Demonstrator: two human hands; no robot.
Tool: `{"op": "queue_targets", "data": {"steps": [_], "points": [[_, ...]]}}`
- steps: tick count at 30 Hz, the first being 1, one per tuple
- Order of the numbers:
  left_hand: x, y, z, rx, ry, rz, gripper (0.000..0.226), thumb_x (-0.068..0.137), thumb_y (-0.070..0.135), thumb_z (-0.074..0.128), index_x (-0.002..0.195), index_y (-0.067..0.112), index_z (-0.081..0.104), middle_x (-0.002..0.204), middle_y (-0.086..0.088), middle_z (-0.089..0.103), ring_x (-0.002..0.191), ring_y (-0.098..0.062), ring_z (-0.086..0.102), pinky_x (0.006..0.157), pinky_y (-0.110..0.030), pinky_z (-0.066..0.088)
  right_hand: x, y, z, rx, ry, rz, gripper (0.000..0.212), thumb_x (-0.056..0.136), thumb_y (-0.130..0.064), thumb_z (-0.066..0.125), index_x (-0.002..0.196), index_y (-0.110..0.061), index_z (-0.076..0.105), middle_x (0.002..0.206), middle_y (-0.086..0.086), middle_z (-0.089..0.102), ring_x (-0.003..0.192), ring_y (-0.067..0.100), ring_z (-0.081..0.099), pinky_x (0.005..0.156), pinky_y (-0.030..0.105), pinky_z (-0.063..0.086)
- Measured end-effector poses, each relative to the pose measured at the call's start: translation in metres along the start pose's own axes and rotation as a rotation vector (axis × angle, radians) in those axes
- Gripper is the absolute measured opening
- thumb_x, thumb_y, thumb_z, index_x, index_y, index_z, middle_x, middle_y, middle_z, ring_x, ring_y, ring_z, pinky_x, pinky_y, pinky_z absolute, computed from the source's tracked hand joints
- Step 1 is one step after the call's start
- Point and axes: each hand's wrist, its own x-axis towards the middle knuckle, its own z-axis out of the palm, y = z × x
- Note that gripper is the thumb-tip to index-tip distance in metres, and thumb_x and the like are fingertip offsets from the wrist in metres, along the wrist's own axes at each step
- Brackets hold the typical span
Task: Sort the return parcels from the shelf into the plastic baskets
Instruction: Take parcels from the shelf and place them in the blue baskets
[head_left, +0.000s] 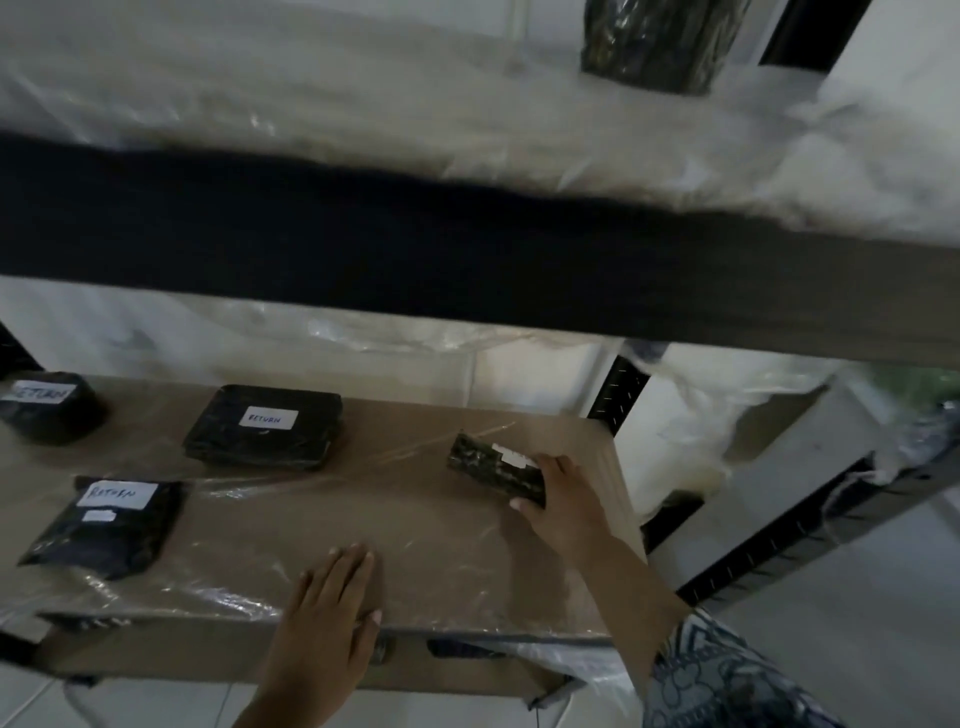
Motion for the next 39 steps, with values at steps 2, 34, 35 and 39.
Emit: {"op": "queue_targets", "data": {"steps": [2, 34, 35, 39], "points": [[-0.010, 0.003, -0.017, -0.035, 0.026, 0.033, 0.053, 0.079, 0.041, 0.041, 0.118, 0.010, 0.060, 0.115, -0.010, 0.065, 0.110, -0.024, 0.050, 0.091, -0.034, 0.040, -0.014, -0.007, -0.019, 0.013, 0.016, -0.004, 0.062, 0.085, -0.044, 0.064, 0.138, -0.021, 0.040, 0.130, 0.004, 0.046, 0.117, 0.022, 0.045, 0.095, 0.032, 0.040], [-0.054, 0.493, -0.152, -0.213, 0.062, 0.657, 0.048, 0.082, 0.038, 0.040, 0.116, 0.013, 0.064, 0.113, -0.003, 0.065, 0.104, -0.021, 0.061, 0.088, -0.031, 0.049, -0.374, 0.232, -0.386, 0.002, 0.301, 0.286, 0.066, 0.081, -0.035, 0.069, 0.138, -0.020, 0.041, 0.132, 0.002, 0.045, 0.121, 0.022, 0.039, 0.099, 0.031, 0.035], [-0.052, 0.518, -0.148, -0.220, 0.054, 0.671, 0.049, 0.082, 0.039, 0.040, 0.115, 0.012, 0.064, 0.113, -0.005, 0.066, 0.104, -0.023, 0.062, 0.087, -0.032, 0.049, -0.382, 0.250, -0.397, 0.002, 0.316, 0.308, 0.066, 0.082, -0.036, 0.069, 0.139, -0.021, 0.040, 0.132, 0.001, 0.045, 0.121, 0.022, 0.039, 0.099, 0.030, 0.035], [-0.046, 0.610, -0.136, -0.262, 0.048, 0.692, 0.056, 0.083, 0.041, 0.035, 0.125, 0.013, 0.058, 0.123, -0.004, 0.060, 0.113, -0.023, 0.057, 0.093, -0.035, 0.047, -0.409, 0.317, -0.433, -0.015, 0.359, 0.369, 0.067, 0.081, -0.039, 0.070, 0.139, -0.022, 0.040, 0.133, 0.001, 0.046, 0.124, 0.022, 0.038, 0.100, 0.032, 0.037]]}}
